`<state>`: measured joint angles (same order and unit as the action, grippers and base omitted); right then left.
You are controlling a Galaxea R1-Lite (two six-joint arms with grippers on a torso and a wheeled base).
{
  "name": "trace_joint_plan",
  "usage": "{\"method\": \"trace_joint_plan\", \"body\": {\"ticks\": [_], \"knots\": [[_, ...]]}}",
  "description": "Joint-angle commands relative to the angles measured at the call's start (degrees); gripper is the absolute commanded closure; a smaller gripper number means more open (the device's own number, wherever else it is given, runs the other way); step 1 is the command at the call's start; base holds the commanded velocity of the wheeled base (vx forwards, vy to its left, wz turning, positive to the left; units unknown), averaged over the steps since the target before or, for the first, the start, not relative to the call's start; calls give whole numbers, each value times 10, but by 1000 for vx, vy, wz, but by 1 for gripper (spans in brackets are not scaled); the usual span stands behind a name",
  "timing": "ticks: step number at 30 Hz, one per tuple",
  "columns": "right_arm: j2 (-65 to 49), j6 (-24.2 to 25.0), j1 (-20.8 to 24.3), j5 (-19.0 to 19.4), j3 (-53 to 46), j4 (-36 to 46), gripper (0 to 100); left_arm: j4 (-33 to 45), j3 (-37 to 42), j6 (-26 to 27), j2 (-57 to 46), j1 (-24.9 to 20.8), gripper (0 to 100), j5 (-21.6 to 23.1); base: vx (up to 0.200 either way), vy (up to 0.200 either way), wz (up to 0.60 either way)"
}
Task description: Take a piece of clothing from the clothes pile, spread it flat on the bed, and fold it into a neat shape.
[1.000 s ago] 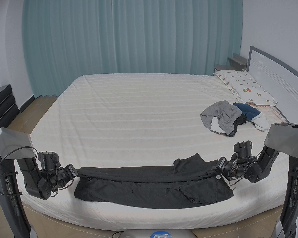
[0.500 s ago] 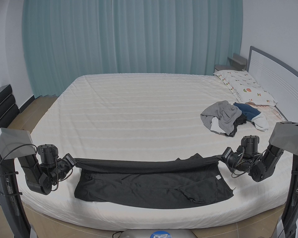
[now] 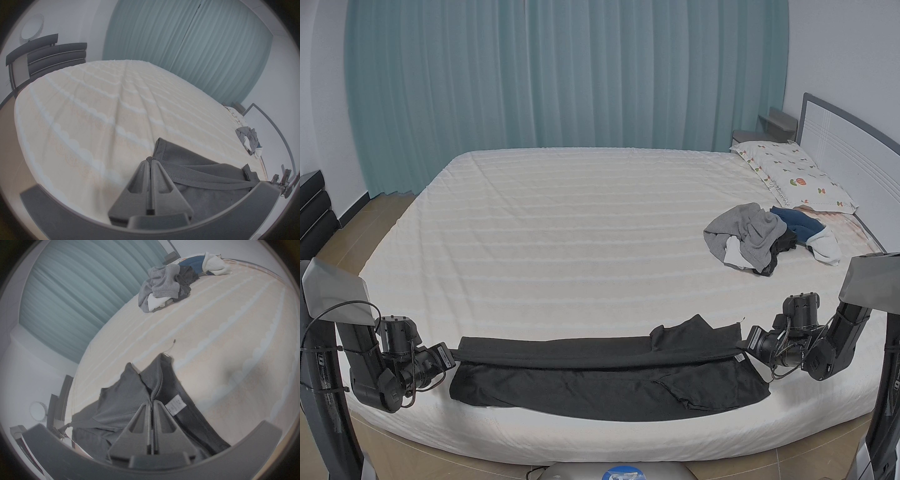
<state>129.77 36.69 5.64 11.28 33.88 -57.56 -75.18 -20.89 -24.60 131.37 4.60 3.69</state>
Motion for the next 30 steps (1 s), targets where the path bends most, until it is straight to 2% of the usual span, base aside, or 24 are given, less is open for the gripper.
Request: {"method": "trace_joint_plan", "body": {"ticks": [1,7,8,9,18,22,24,25,27,29,30], "knots": [[16,-19,1,-3,-9,7,100,-1,9,3,13,-5,100,-1,0,0,0],[26,-40,2,-4,-14,8,100,0,13,3,15,-7,100,-1,0,0,0],[29,-40,2,-4,-13,4,0,0,15,3,16,-9,100,-1,0,0,0],[29,-40,2,-4,-12,3,0,0,15,3,16,-9,0,-1,0,0,0],[-43,-28,-5,4,3,-2,0,-1,16,-4,5,-7,0,3,0,0,0],[-46,22,11,14,23,-11,0,-7,11,-8,-6,4,0,11,0,0,0],[-43,29,16,17,26,-15,0,-7,9,-10,-6,6,0,12,0,0,0],[-17,49,23,44,38,-33,0,-7,-1,-29,-1,12,0,26,0,0,0],[9,47,24,53,49,-44,0,-5,-13,-61,-1,13,0,35,0,0,0],[15,47,24,54,52,-45,0,-4,-16,-69,-1,13,0,37,0,0,0],[44,45,24,57,69,-45,0,-1,-29,-102,1,13,0,48,0,0,0]]}}
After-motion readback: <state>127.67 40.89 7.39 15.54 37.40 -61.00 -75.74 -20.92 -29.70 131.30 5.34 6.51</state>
